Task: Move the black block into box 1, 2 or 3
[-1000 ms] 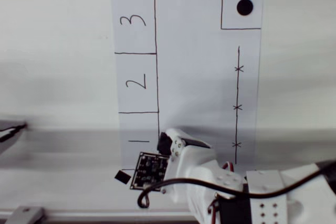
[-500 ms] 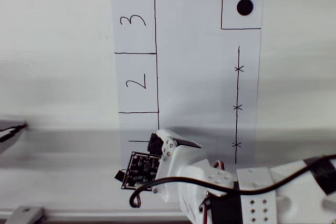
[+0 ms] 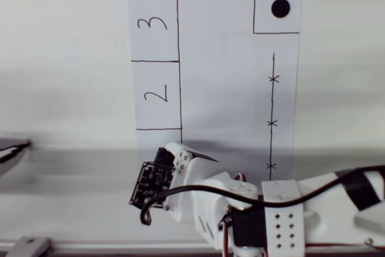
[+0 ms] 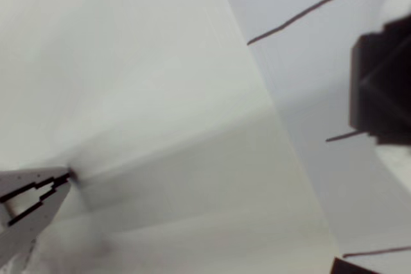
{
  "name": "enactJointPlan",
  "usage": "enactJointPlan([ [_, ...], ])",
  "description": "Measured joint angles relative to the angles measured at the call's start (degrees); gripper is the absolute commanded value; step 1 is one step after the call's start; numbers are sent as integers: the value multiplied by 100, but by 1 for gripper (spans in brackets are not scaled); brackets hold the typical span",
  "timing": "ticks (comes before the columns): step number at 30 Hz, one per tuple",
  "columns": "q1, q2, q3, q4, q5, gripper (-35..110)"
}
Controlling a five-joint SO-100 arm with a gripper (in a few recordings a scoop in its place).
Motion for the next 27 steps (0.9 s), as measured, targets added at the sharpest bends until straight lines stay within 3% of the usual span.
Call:
enactJointPlan([
  [15,-26,-281,-44,-562,0,0],
  [27,-26,-316,26,-905,-26,12],
])
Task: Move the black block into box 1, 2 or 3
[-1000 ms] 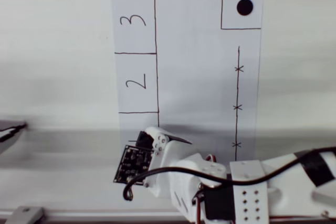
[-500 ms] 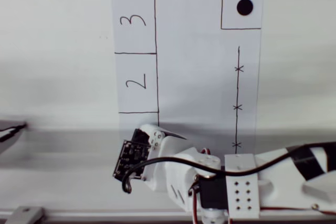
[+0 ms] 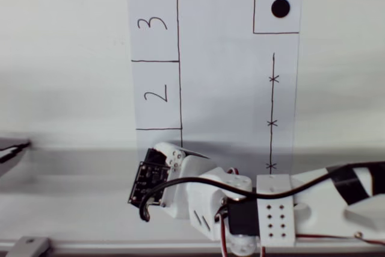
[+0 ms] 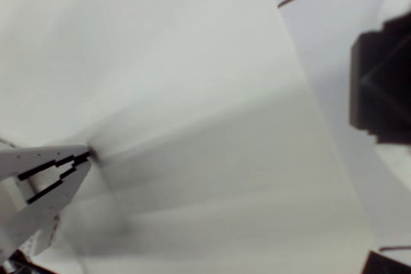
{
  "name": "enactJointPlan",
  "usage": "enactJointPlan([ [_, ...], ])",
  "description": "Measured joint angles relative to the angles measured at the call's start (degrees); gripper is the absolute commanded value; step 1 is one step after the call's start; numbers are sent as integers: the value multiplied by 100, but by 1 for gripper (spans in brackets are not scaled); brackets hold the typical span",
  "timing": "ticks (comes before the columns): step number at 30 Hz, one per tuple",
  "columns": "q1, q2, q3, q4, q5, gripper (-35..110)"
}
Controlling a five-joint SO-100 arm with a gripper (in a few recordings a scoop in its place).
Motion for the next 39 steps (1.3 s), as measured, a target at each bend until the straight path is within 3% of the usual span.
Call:
enactJointPlan([
  [19,0,9,105,26,26,15],
  [39,-79,9,-229,1090,396,16],
])
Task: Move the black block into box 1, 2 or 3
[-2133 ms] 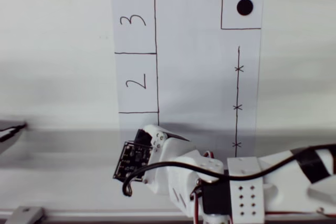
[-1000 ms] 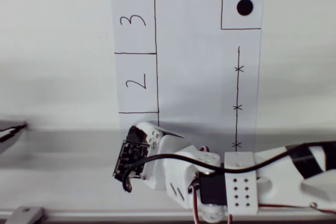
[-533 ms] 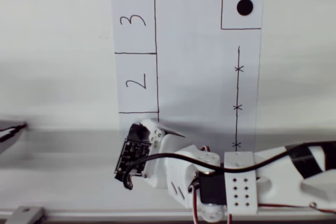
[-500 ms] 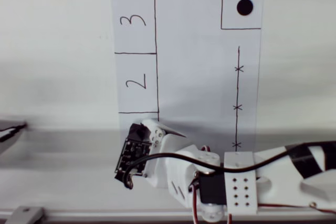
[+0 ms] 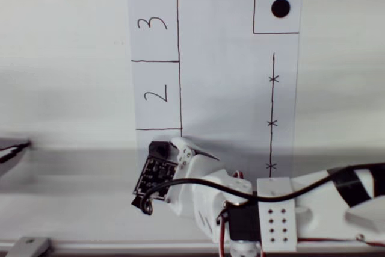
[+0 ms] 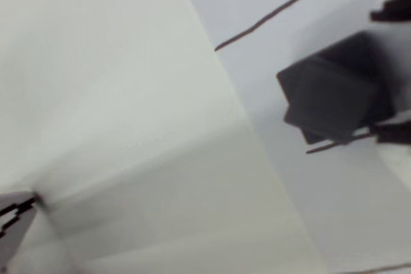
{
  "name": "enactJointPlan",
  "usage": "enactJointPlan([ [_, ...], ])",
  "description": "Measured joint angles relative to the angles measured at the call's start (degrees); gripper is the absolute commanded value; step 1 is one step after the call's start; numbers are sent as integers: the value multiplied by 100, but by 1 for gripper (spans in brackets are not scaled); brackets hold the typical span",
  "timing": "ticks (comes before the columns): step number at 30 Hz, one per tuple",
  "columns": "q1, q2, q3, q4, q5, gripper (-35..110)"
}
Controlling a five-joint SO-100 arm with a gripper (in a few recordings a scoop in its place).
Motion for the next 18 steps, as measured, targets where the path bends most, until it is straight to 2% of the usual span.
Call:
enactJointPlan([
  [9,-237,0,-316,545,193,14],
  [15,-211,316,-325,756,255,0],
  [18,-211,615,-237,782,220,0],
])
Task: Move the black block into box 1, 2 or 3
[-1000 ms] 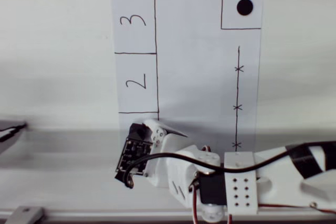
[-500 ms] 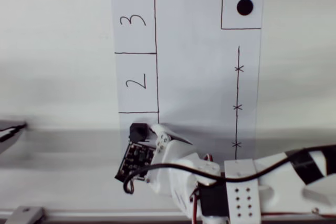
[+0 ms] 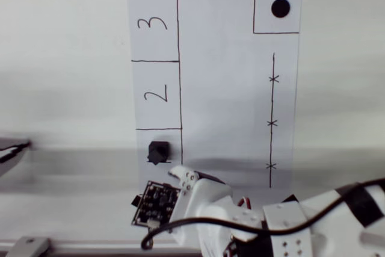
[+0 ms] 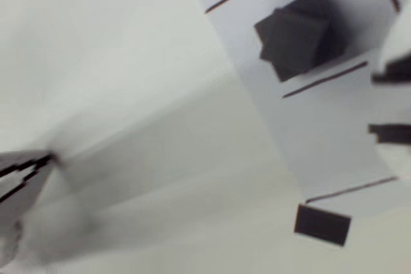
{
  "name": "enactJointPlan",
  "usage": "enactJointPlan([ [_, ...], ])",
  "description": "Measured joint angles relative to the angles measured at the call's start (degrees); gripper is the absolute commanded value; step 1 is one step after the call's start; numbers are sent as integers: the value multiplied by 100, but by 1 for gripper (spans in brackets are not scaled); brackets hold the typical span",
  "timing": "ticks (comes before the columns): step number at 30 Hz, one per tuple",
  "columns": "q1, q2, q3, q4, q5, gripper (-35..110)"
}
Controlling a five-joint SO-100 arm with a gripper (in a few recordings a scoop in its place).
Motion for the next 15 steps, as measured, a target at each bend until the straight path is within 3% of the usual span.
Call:
enactJointPlan([
  [15,211,2391,2320,-18,-870,0],
])
